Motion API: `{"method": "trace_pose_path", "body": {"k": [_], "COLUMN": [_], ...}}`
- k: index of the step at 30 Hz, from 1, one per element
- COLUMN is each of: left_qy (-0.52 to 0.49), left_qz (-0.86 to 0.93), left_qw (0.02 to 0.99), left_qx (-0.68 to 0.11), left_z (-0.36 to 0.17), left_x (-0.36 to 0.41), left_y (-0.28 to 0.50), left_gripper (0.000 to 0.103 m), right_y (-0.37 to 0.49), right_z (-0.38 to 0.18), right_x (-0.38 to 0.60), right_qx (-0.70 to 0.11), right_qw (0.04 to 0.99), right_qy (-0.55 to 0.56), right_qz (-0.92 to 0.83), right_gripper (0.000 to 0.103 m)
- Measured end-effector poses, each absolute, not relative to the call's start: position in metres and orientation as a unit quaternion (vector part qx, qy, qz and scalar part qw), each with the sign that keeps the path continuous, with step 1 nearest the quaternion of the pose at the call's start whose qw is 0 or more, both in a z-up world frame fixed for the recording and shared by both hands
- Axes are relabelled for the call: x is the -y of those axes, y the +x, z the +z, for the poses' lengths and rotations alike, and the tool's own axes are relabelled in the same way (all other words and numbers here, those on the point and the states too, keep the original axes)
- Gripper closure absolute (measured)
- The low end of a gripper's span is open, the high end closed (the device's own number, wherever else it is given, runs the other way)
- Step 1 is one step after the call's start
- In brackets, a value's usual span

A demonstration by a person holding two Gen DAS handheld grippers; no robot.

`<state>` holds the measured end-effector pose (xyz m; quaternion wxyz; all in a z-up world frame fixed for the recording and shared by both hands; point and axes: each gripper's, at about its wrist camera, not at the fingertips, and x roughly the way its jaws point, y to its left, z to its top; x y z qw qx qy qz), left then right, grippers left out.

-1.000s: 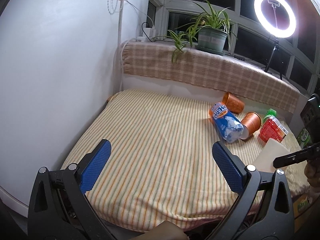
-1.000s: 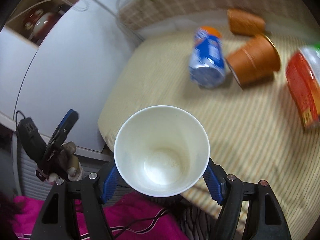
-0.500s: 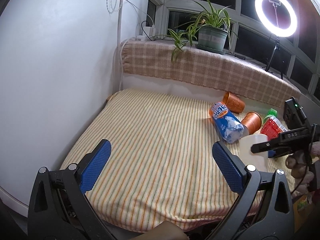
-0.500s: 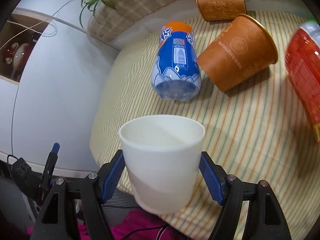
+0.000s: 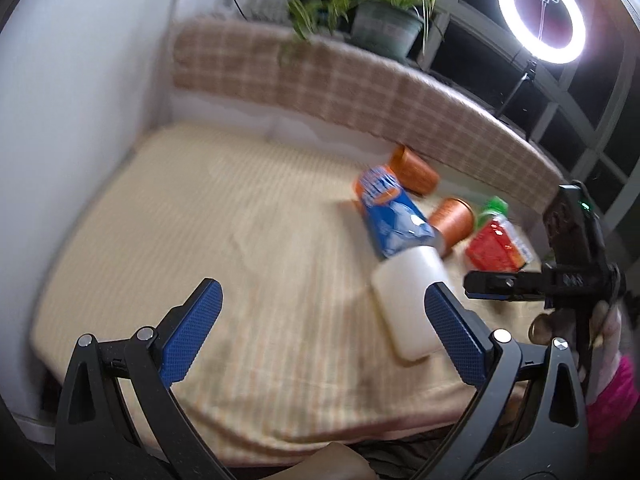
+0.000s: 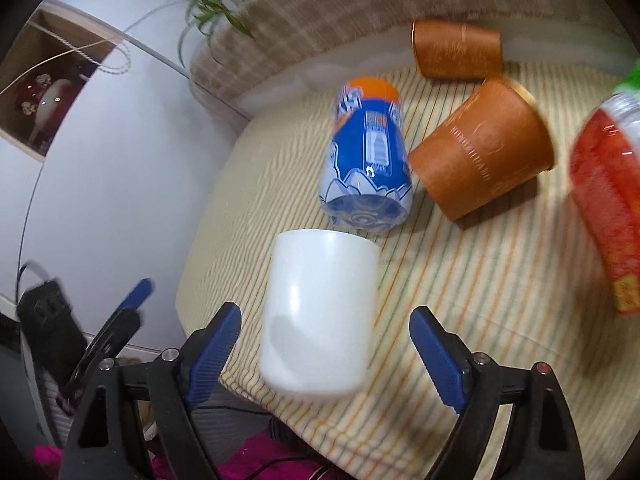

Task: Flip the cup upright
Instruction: 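Lower the upright white cup onto the table and open the right gripper, then grasp the upright white cup with the left gripper and adjust it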

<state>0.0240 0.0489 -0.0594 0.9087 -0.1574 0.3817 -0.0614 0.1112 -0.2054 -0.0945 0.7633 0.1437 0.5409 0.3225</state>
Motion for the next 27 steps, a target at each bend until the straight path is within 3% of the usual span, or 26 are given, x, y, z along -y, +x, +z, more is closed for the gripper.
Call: {"method": "trace_pose_path", "body": {"k": [11, 21, 27], "left_qy": [-0.301, -0.329, -0.321], "left_qz": [-0.148, -0.158, -0.154], "left_qw": [0.809, 0.777, 0.774], "left_qx": [-0.483, -0.512, -0.524], "left_z": [-0.105, -0.122, -0.129], "left_x": [-0.03, -0.005, 0.004], "left_y": [0.087, 0.114, 0.124], "left_gripper": [0.001, 0.002, 0.008], "right_y": [0.048, 0.028, 0.025], "right_z": [-0.073, -0.08, -0.084], "right_x": [0.251, 0.286, 0.289], "right_qx": [-0.481, -0.475, -0.479], "right_qw": [0.827, 0.833, 0.831], "right_qy": [0.124, 0.162, 0.164], "right_qz": [0.261, 0.234, 0.231], "right_gripper": [0.014, 0.014, 0.014]}}
